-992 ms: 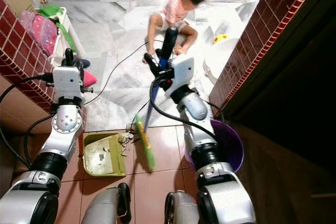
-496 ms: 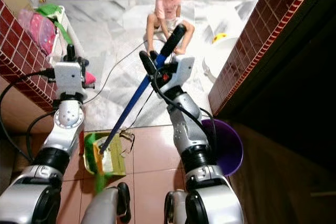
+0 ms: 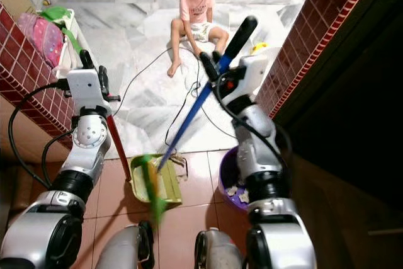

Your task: Sweep floor

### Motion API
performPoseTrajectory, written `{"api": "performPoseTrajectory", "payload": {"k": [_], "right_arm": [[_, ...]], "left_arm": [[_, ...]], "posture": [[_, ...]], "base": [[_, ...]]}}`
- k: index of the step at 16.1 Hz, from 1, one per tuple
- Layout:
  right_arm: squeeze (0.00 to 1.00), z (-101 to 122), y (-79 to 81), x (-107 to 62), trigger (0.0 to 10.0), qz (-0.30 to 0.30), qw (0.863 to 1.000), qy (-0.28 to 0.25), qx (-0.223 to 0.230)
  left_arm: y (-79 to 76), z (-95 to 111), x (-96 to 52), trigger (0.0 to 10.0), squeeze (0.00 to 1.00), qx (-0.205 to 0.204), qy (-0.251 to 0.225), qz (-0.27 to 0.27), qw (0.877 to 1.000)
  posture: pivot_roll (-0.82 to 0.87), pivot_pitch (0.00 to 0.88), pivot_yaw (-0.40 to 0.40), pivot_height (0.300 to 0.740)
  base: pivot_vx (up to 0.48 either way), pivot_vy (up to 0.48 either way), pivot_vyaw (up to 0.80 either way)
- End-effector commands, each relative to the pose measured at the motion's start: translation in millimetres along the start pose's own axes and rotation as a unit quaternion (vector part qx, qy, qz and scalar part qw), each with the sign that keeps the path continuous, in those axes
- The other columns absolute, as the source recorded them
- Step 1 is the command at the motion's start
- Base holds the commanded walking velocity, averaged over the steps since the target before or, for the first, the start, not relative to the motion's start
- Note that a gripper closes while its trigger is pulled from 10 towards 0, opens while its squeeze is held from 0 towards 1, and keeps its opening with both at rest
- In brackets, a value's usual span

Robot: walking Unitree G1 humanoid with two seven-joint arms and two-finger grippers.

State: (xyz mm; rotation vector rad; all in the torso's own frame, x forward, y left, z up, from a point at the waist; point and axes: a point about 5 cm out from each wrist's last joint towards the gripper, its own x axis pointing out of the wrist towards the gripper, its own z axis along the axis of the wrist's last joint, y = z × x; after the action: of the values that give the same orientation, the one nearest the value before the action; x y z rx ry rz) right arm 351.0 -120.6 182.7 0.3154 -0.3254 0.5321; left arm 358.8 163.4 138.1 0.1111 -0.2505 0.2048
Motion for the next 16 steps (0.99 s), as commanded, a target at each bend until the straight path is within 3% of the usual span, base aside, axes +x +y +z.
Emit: {"api": "performPoseTrajectory", "payload": {"k": [1, 3, 5, 6, 8, 11, 16], "right_arm": [[0.0, 19.0, -0.9, 4.6, 10.0, -0.004, 0.999, -0.039, -0.003], [0.0, 24.6, -5.6, 7.8, 10.0, -0.011, 0.999, -0.043, -0.018], [0.0, 37.5, -10.1, 14.8, 10.0, -0.02, 0.995, -0.062, -0.073], [0.0, 45.9, -9.8, 18.9, 10.0, -0.001, 0.987, -0.062, -0.147], [0.0, 43.9, -13.1, 16.2, 10.0, 0.009, 0.978, -0.045, -0.204], [0.0, 24.7, -19.2, 6.5, 10.0, 0.006, 0.972, -0.005, -0.233], [0.0, 1.0, -17.1, 1.8, 10.0, -0.001, 0.973, 0.011, -0.229]], "left_arm": [[4.9, 5.5, 2.9, 10.0, 0.0, 0.007, -0.02, 0.005, 1.0], [3.9, 3.1, 2.3, 10.0, 0.0, 0.01, -0.015, 0.001, 1.0], [4.0, 3.0, 3.5, 10.0, 0.0, 0.012, -0.013, 0.0, 1.0], [4.4, 2.8, 4.2, 10.0, 0.0, 0.013, -0.012, -0.001, 1.0], [4.6, 2.3, 4.0, 10.0, 0.0, 0.014, -0.013, -0.002, 1.0], [2.8, 0.1, 1.0, 10.0, 0.0, 0.014, -0.012, -0.004, 1.0], [5.1, -2.6, -3.3, 10.0, 0.0, 0.023, -0.014, -0.005, 1.0]], "posture": [[-0.16, 0.048, -0.05, 0.74], [-0.16, 0.029, -0.043, 0.74], [-0.15, 0.023, -0.04, 0.74], [-0.16, 0.023, -0.039, 0.74], [-0.16, 0.03, -0.038, 0.74], [-0.15, 0.049, -0.033, 0.74], [-0.11, 0.112, -0.022, 0.74]], "base": [[0.0, 0.0, 0.0], [0.0, 0.0, 0.0], [0.0, 0.0, 0.0], [0.0, 0.0, 0.0], [0.0, 0.0, 0.0], [0.0, 0.0, 0.0], [0.0, 0.0, 0.0]]}}
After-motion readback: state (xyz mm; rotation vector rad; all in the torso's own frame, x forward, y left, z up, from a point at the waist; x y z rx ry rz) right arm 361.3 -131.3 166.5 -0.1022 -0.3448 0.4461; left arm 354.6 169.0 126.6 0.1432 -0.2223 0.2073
